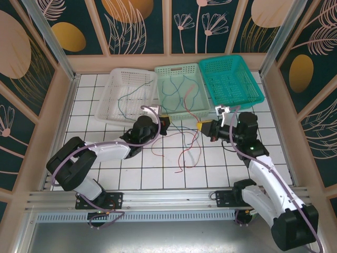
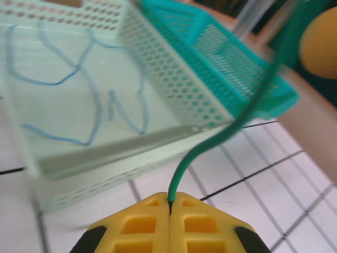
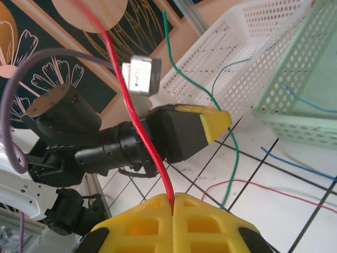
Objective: Untangle the cables
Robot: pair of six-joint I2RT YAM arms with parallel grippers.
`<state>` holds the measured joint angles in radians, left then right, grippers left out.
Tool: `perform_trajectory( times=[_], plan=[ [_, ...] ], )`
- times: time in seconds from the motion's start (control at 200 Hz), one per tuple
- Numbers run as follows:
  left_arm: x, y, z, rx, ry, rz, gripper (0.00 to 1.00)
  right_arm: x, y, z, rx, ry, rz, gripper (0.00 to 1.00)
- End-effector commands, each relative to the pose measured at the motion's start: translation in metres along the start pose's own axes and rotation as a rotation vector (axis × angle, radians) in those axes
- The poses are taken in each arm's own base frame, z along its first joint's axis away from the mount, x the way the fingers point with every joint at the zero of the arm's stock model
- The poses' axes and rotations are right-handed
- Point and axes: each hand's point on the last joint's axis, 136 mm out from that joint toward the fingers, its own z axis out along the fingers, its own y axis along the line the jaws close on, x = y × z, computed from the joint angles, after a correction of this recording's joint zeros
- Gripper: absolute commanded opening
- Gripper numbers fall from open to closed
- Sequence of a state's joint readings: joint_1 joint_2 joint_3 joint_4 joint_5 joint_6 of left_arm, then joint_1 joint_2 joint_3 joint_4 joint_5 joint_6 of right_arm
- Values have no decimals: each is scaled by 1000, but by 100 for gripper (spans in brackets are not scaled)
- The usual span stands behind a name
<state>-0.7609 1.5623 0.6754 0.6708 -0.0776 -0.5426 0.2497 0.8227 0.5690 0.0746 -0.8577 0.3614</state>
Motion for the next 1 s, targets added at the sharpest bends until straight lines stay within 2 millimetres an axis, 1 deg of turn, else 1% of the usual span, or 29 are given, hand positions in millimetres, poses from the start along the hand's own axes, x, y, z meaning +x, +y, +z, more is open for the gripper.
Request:
perform_trajectory(
  times=[0.0,0.18,0.23,0.295,0.355,0.445,0.515,0.606,0.686,0.836,0.971,0.996],
  plan=[
    [-2,32,-7,-178,10,20,0,-14,9,-11,11,-20,-63,0],
    [-1,44,-12,-246,24,47,0,-26,7,-22,47,-76,-80,0],
    [-3,43,-14,-241,22,60,0,-30,5,-25,63,-91,-82,0],
    [-5,35,-17,-195,14,72,0,-34,-2,-28,97,-107,-79,0],
    [-7,32,-21,-178,3,75,0,-39,-7,-30,131,-120,-80,0],
    [-10,28,-27,-162,-3,101,0,-50,-20,-36,208,-155,-80,0],
    [-11,26,-31,-148,-2,127,0,-60,-34,-42,275,-186,-71,0],
    [-10,23,-35,-129,10,161,0,-77,-48,-49,344,-218,-65,0],
    [-9,20,-39,-112,22,188,0,-90,-57,-50,385,-221,-68,0],
    [-7,30,-47,-157,20,209,0,-122,-66,-57,461,-230,-112,0],
    [-5,36,-50,-185,26,216,0,-156,-74,-75,513,-295,-136,0],
    [-4,36,-50,-186,28,218,0,-161,-79,-79,535,-307,-134,0]
  ],
)
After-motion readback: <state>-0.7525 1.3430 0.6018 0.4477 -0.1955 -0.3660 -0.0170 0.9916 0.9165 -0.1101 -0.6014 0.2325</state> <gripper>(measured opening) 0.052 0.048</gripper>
